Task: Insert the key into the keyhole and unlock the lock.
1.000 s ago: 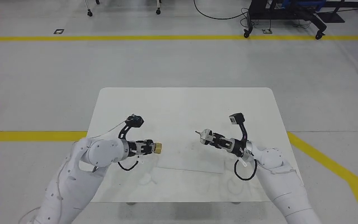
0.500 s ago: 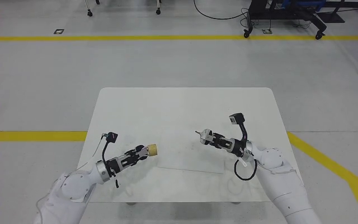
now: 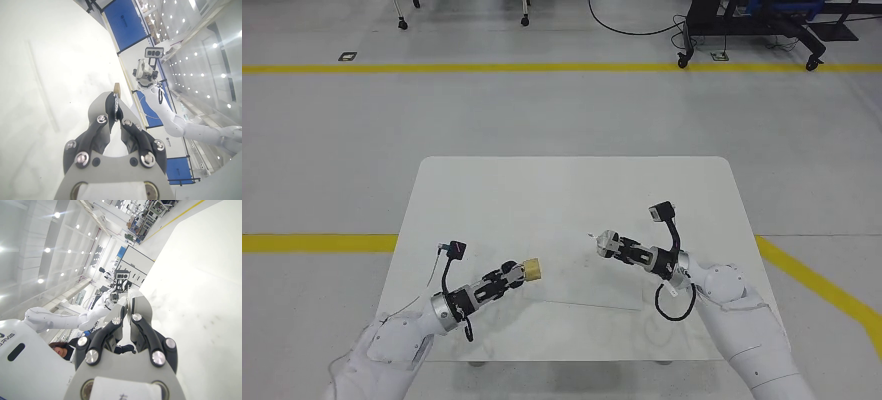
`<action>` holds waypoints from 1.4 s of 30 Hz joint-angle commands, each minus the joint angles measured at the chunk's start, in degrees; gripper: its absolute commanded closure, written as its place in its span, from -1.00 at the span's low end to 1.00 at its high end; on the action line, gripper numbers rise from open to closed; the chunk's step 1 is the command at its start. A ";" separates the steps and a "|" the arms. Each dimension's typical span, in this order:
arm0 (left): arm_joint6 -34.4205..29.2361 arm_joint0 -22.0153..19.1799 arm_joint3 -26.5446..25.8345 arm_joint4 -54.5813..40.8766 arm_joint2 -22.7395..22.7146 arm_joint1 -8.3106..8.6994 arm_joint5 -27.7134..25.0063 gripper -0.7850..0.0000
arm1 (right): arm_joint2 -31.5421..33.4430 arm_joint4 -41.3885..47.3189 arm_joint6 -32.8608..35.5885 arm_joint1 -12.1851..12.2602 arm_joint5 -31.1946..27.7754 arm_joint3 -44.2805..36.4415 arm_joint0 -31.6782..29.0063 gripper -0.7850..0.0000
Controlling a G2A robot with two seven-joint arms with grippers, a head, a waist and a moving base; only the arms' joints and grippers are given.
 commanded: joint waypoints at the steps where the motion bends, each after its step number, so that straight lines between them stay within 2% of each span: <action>1: 0.92 -0.61 0.86 0.58 0.47 -0.16 -4.47 1.00 | -0.41 0.32 -0.41 -0.12 0.24 -0.28 0.01 1.00; 3: 2.30 -1.50 1.76 1.70 1.44 -0.45 -8.45 1.00 | -0.96 1.23 -0.23 -0.28 0.42 -0.29 0.20 1.00; 5: 4.61 -2.87 2.98 4.56 2.75 -0.88 -10.12 1.00 | -1.12 1.74 -1.58 -0.46 0.81 0.44 0.69 1.00; 7: 4.66 -4.20 3.44 7.50 3.77 -1.08 -9.85 1.00 | -1.31 2.05 -2.90 -0.65 0.95 0.97 1.00 1.00; 14: 4.66 -4.20 3.44 7.50 3.77 -1.08 -9.85 1.00 | -1.31 2.05 -2.90 -0.65 0.95 0.97 1.00 1.00; 17: 9.04 -3.12 2.27 12.29 3.09 -1.11 -8.64 1.00 | -2.32 2.15 -2.73 -0.81 4.84 0.97 0.85 1.00; 24: 20.22 -1.40 0.83 23.79 3.83 -1.77 -14.35 1.00 | -3.70 4.59 -4.17 -1.54 7.15 1.42 1.66 1.00; 35: 30.93 -2.48 0.62 37.43 6.35 -3.05 -10.00 1.00 | -6.90 6.43 -5.19 -2.92 10.48 2.12 3.00 1.00; 42: 32.78 -3.27 1.54 39.57 7.75 -3.57 -9.28 1.00 | -7.73 7.40 -3.46 -3.37 10.18 2.33 3.42 1.00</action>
